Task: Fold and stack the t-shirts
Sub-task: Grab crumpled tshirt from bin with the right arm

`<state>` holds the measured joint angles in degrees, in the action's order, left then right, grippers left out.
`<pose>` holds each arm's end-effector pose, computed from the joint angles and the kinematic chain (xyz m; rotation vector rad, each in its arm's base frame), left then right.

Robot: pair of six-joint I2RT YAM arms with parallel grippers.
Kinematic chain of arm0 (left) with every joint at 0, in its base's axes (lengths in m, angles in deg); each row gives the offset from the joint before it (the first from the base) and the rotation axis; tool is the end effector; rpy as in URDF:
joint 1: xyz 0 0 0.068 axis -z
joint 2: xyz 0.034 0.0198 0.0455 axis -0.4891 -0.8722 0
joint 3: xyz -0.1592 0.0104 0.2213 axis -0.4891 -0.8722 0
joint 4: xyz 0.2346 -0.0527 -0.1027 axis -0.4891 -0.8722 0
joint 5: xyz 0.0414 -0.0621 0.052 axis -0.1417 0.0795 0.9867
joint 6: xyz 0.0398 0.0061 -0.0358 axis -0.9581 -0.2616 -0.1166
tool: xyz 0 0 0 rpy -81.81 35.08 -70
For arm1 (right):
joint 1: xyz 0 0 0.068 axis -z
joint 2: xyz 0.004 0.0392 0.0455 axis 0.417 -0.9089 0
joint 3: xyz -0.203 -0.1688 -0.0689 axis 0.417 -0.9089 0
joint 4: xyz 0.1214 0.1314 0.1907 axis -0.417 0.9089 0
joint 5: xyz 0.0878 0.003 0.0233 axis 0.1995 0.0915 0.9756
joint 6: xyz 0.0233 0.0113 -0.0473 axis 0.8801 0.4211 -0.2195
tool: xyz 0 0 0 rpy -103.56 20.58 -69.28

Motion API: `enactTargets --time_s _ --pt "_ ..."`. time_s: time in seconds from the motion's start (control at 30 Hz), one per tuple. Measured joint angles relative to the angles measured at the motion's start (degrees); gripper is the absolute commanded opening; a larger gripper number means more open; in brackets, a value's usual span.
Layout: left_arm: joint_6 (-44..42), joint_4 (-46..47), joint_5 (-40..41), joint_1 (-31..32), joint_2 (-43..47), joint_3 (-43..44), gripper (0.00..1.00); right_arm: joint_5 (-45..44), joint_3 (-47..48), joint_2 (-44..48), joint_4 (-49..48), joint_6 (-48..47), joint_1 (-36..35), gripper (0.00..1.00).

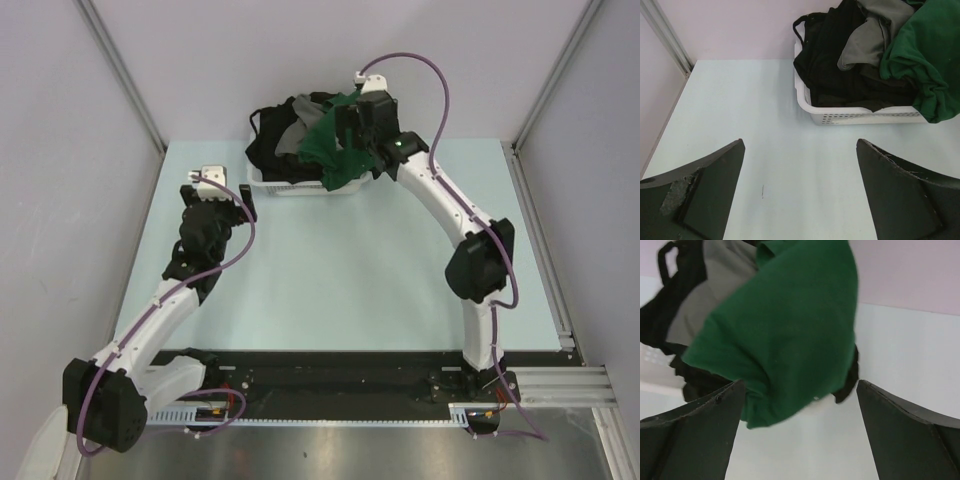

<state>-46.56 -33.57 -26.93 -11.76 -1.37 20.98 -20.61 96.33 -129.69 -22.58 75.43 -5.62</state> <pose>0.2325 -0.0624 0.3101 0.0008 1.6476 -0.0053 0.4130 0.2272 0.3794 -0.1860 1.9470 0.0800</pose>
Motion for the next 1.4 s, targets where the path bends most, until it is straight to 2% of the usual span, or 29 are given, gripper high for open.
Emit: enactTargets --time_s 0.27,0.6,0.73,0.83,0.97,1.03,1.23,1.4 --pt "0.0 0.0 0.1 0.0 -0.9 0.0 1.00 6.3 23.1 -16.6 2.2 2.4 -1.0 1.00" --pt "1.4 0.5 0.1 0.0 -3.3 0.3 0.99 19.7 28.0 -26.8 -4.9 13.7 -1.9 1.00" --pt "1.4 2.0 0.1 0.0 -4.1 0.3 0.99 22.0 28.8 -29.3 -5.2 16.0 -2.6 1.00" --pt "1.5 4.7 0.2 0.0 -7.4 0.8 1.00 22.0 27.0 -28.5 -4.9 15.5 -3.3 1.00" --pt "2.1 7.5 0.5 0.0 -16.2 4.6 0.99 18.8 12.9 -19.4 -6.3 10.9 -4.8 1.00" --pt "3.4 8.4 0.4 0.0 -23.0 9.7 1.00 16.7 7.3 -14.3 -6.8 8.4 -6.0 1.00" --pt "6.0 9.6 -0.5 0.0 -31.9 20.5 0.99 12.0 8.7 -8.8 -4.6 2.8 -7.6 1.00" --pt "7.6 11.5 -1.2 0.0 -35.6 26.7 0.99 9.5 3.3 -5.0 -3.1 1.2 -5.9 1.00"
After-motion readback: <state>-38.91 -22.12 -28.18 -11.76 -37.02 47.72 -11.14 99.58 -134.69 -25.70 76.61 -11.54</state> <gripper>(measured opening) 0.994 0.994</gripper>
